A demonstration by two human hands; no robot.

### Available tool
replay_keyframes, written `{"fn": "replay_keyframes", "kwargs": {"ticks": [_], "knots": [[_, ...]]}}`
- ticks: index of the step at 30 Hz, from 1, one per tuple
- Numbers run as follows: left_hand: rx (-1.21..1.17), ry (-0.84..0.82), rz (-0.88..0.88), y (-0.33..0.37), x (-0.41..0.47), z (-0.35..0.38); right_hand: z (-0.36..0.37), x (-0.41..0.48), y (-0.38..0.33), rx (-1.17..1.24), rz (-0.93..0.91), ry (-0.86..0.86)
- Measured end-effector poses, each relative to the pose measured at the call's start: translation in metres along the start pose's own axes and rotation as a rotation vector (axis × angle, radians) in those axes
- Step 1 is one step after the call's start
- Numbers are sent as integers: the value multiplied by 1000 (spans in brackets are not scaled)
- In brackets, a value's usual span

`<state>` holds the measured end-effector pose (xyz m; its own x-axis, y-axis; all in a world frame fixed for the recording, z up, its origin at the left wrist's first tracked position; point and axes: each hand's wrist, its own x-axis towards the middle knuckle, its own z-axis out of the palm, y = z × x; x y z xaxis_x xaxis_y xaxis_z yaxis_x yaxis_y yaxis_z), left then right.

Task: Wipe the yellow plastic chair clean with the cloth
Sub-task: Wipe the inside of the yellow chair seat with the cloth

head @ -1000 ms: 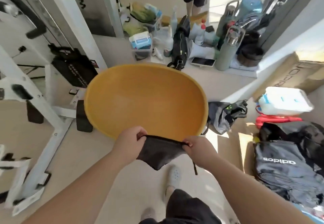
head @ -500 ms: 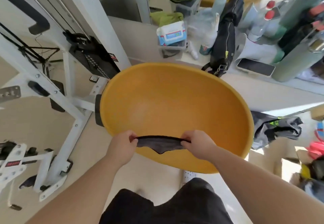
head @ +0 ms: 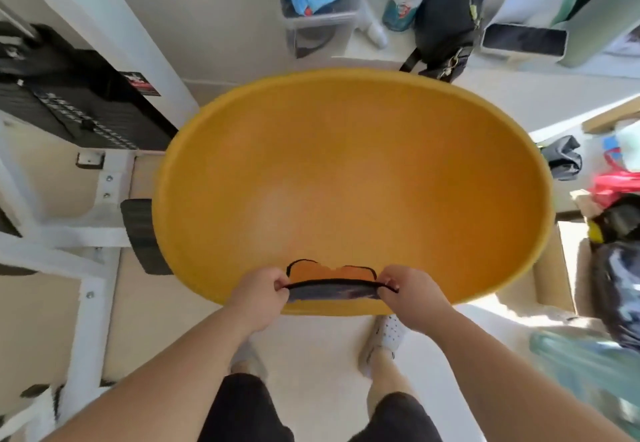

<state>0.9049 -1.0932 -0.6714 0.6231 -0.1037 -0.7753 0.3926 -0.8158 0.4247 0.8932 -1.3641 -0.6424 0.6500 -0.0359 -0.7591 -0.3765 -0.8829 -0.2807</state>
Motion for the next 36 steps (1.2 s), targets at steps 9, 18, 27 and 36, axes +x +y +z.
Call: {"fn": "replay_keyframes", "kwargs": {"ticks": [9, 18, 27, 36], "knots": [[-71, 46, 68, -32, 84, 38, 39, 111, -5, 3, -20, 337], [707, 465, 232, -97, 191, 60, 187, 245, -6, -100, -85, 384], [908, 690, 140, -118, 205, 49, 238, 318, 14, -264, -59, 512], [930, 537, 56, -130, 190, 42, 197, 376, -25, -328, -146, 599]]}}
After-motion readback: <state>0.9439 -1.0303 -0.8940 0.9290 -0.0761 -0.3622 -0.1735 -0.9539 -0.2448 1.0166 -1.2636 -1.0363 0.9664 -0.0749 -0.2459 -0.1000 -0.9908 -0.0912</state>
